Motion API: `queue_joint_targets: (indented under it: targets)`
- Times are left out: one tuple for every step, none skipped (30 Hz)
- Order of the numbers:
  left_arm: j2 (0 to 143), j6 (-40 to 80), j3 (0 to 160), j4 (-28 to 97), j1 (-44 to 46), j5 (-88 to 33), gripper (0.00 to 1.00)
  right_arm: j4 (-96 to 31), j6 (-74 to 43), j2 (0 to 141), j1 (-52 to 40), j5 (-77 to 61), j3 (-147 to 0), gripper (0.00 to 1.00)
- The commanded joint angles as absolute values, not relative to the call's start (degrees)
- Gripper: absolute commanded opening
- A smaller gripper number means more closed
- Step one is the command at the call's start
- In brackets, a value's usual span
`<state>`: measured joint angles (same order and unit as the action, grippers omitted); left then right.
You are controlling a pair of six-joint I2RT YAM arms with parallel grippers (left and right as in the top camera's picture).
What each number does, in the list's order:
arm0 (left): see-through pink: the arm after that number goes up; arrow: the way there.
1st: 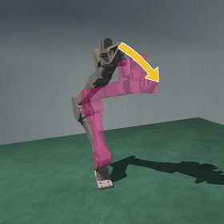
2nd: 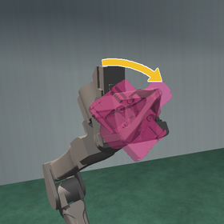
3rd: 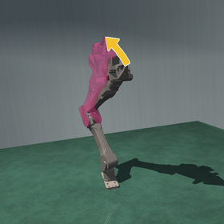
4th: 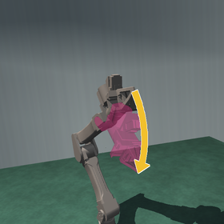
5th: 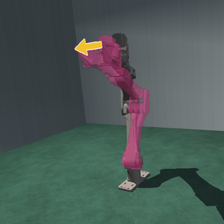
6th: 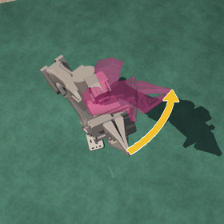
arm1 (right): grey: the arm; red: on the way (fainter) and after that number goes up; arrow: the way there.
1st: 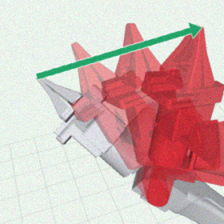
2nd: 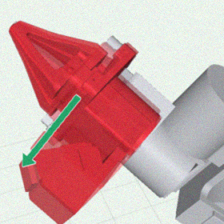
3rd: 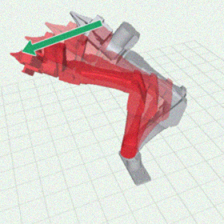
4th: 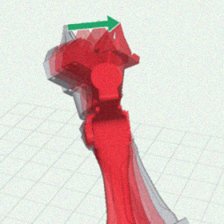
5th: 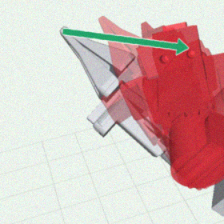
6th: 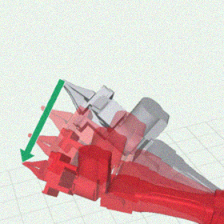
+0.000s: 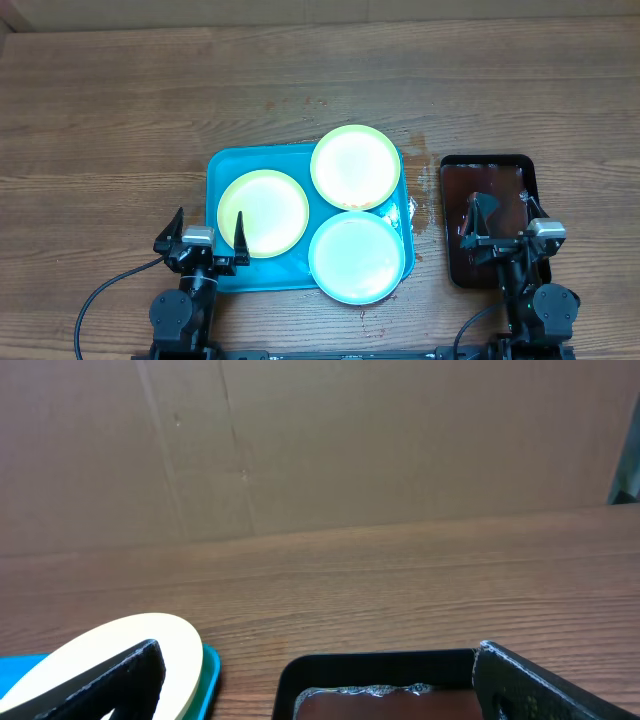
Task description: Clean dirty plates on tray and stack at the side
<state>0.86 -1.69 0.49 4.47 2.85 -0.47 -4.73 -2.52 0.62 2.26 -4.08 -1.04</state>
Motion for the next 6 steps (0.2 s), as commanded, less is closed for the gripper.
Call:
queue_joint_targets:
  targets:
    - [0.32,-2.59,0.27,4.45,2.63,-0.93,1.00,-4.49,-2.11,0.16,2.66,-3.97,-0.45,1.00]
    - [0.32,-2.59,0.27,4.45,2.63,-0.93,1.00,-4.47,-2.09,0.16,2.66,-3.97,-0.45,1.00]
    - [0.32,-2.59,0.27,4.45,2.63,-0.93,1.00,-4.47,-2.11,0.16,2.66,-3.97,-0.45,1.00]
    - [0.32,-2.59,0.27,4.45,2.63,-0.93,1.00,-4.47,-2.09,0.16,2.63,-3.97,-0.45,1.00]
    - [0.32,-2.59,0.27,4.45,2.63,-0.93,1.00,-4.49,-2.11,0.16,2.66,-3.97,-0.45,1.00]
    - [0.32,-2.59,0.27,4.45,2.63,-0.93,1.00,-4.47,-2.11,0.16,2.66,-3.97,-0.45,1.00]
